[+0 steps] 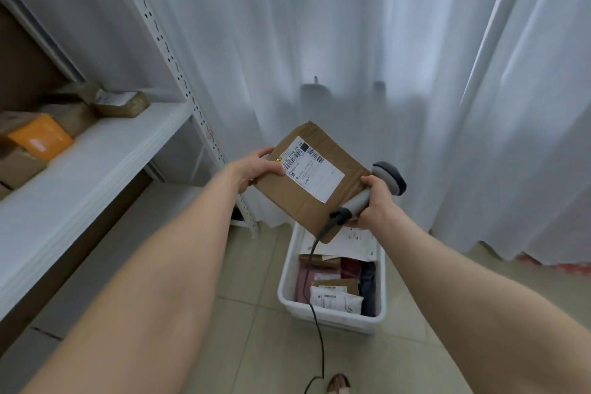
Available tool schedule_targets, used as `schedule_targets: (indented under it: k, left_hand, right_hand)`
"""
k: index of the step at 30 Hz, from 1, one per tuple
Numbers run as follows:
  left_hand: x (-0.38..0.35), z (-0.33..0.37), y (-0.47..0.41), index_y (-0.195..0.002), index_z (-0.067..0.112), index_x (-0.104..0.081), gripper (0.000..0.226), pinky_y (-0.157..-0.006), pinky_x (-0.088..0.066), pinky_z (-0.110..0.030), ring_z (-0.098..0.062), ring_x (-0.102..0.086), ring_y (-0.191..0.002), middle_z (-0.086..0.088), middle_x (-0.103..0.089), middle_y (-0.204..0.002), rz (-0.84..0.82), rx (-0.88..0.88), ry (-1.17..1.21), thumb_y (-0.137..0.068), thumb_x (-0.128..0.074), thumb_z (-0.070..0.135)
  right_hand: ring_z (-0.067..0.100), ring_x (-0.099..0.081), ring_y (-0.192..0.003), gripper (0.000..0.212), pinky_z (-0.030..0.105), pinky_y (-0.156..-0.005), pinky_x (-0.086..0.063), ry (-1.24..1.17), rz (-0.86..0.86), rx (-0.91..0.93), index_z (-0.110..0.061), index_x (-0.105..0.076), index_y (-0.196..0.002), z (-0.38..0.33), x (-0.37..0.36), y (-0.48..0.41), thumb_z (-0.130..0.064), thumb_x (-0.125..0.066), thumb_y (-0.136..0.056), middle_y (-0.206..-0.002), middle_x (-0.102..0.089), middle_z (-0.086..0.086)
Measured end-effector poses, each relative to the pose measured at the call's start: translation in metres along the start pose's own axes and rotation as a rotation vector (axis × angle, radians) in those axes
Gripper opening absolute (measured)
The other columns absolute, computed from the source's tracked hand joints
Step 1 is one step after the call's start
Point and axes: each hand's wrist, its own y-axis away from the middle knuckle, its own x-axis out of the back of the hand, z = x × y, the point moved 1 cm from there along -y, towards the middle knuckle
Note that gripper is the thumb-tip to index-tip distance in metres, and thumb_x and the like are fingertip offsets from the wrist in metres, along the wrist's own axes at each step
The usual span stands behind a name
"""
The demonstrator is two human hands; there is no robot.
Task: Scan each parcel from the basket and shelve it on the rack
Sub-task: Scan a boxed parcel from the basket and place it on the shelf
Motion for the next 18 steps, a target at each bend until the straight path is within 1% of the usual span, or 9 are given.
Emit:
schedule_targets:
  k: [2,3,5,7,10,12,14,16,18]
  left_hand:
    - [0.001,0.002,0.025,-0.138,0.042,-0.042,0.077,-0.101,-0.040,-0.042,-0.022,-0.054,-0.106,-0.005,-0.057,-0.119,0.002,-0.010,0.010,-0.075,-0.073,0.011]
    - [0.001,0.002,0.035,-0.136,0.045,-0.044,0.076,-0.103,-0.037,-0.045,-0.024,-0.052,-0.109,-0.005,-0.056,-0.119,0.016,-0.019,0.016,-0.074,-0.074,0.012]
    - [0.004,0.004,0.054,-0.135,0.043,-0.047,0.074,-0.103,-0.039,-0.048,-0.024,-0.053,-0.107,-0.006,-0.057,-0.118,0.051,-0.063,0.038,-0.074,-0.076,0.012]
    - [0.009,0.004,0.070,-0.135,0.040,-0.049,0.072,-0.097,-0.045,-0.043,-0.022,-0.055,-0.097,-0.005,-0.059,-0.112,0.078,-0.099,0.052,-0.074,-0.076,0.011]
    - [0.022,0.006,0.089,-0.134,0.039,-0.051,0.068,-0.089,-0.047,-0.041,-0.020,-0.054,-0.093,-0.004,-0.057,-0.109,0.077,-0.111,0.033,-0.075,-0.075,0.013]
    - [0.034,0.007,0.099,-0.132,0.038,-0.051,0.064,-0.084,-0.046,-0.042,-0.023,-0.053,-0.100,-0.005,-0.055,-0.116,0.060,-0.098,-0.003,-0.077,-0.073,0.017]
    - [0.049,0.008,0.107,-0.133,0.037,-0.051,0.062,-0.080,-0.048,-0.041,-0.023,-0.053,-0.101,-0.006,-0.055,-0.122,0.049,-0.095,-0.016,-0.078,-0.072,0.018]
    - [0.064,0.007,0.112,-0.133,0.036,-0.052,0.061,-0.080,-0.051,-0.040,-0.021,-0.055,-0.098,-0.005,-0.057,-0.124,0.035,-0.100,-0.024,-0.078,-0.071,0.018]
    - [0.080,0.006,0.119,-0.130,0.036,-0.054,0.057,-0.081,-0.050,-0.041,-0.020,-0.055,-0.097,-0.004,-0.056,-0.124,0.035,-0.101,-0.031,-0.077,-0.071,0.019]
  right_hand:
    - [0.036,-0.059,-0.088,0.037,0.056,-0.069,-0.050,0.006,-0.006,0.021,-0.015,-0.053,-0.116,0.003,0.005,0.020,-0.027,-0.065,-0.083,-0.104,-0.063,0.013]
    - [0.036,-0.059,-0.086,0.036,0.056,-0.068,-0.050,0.015,0.001,0.037,-0.015,-0.053,-0.115,0.006,0.008,0.028,-0.026,-0.065,-0.083,-0.102,-0.062,0.012]
    - [0.036,-0.060,-0.088,0.034,0.059,-0.082,-0.050,0.035,0.001,0.067,-0.015,-0.055,-0.114,0.011,0.012,0.044,-0.025,-0.066,-0.083,-0.106,-0.064,0.011]
    - [0.035,-0.063,-0.095,0.027,0.059,-0.094,-0.046,0.071,-0.011,0.116,-0.018,-0.060,-0.108,0.017,0.014,0.058,-0.023,-0.067,-0.083,-0.109,-0.068,0.009]
    - [0.034,-0.064,-0.103,0.020,0.058,-0.096,-0.046,0.165,-0.023,0.275,-0.017,-0.062,-0.102,0.019,0.010,0.074,-0.017,-0.068,-0.083,-0.111,-0.070,0.010]
    - [0.034,-0.062,-0.108,0.022,0.055,-0.099,-0.047,0.238,-0.087,0.357,-0.017,-0.061,-0.105,0.020,0.000,0.084,-0.017,-0.069,-0.084,-0.115,-0.068,0.013]
    - [0.033,-0.062,-0.109,0.033,0.052,-0.099,-0.048,0.282,-0.138,0.414,-0.014,-0.060,-0.116,0.024,-0.012,0.093,-0.018,-0.070,-0.085,-0.116,-0.067,0.014]
    - [0.032,-0.064,-0.104,0.041,0.051,-0.096,-0.050,0.288,-0.150,0.455,-0.011,-0.058,-0.122,0.029,-0.022,0.099,-0.018,-0.071,-0.084,-0.113,-0.068,0.014]
    - [0.032,-0.066,-0.098,0.040,0.049,-0.089,-0.054,0.265,-0.181,0.444,-0.009,-0.060,-0.120,0.036,-0.031,0.104,-0.018,-0.072,-0.083,-0.108,-0.069,0.014]
